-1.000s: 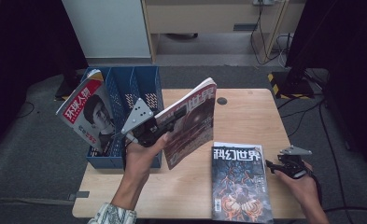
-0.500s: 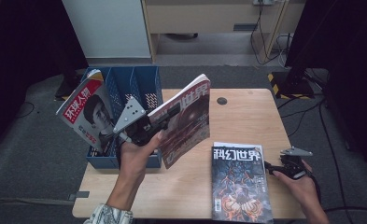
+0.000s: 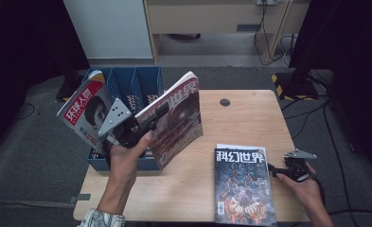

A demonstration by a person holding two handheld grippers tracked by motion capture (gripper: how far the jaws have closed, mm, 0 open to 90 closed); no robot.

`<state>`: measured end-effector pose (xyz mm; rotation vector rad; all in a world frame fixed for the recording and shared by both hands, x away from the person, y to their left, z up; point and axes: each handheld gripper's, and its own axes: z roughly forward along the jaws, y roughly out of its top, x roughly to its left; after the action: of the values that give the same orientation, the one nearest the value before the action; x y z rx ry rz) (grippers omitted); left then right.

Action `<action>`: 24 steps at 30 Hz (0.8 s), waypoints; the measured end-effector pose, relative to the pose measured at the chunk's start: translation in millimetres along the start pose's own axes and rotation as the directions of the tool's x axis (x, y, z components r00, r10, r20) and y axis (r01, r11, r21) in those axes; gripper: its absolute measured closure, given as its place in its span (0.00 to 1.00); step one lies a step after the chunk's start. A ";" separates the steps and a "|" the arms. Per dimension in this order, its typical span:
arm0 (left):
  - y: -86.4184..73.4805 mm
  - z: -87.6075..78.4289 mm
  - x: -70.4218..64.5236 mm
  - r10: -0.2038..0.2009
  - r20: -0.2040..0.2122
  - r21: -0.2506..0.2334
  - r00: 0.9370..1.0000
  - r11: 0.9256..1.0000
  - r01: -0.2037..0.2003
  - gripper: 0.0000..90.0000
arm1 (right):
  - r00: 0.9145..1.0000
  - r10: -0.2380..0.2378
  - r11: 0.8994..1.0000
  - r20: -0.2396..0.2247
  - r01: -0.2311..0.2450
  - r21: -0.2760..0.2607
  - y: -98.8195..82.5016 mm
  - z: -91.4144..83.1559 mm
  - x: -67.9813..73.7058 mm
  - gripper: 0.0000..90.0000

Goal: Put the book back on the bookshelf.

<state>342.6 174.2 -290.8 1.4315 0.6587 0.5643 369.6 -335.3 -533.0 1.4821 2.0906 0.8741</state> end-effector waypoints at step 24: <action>6.9 -22.1 14.6 0.000 -0.056 -0.017 0.998 1.000 -0.001 0.93 | 1.000 0.002 1.000 0.002 -0.002 -0.004 -0.3 0.1 0.3 0.24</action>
<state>337.5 200.6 -285.5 1.4043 0.6972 0.6107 369.3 -335.1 -533.3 1.4826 2.0856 0.8764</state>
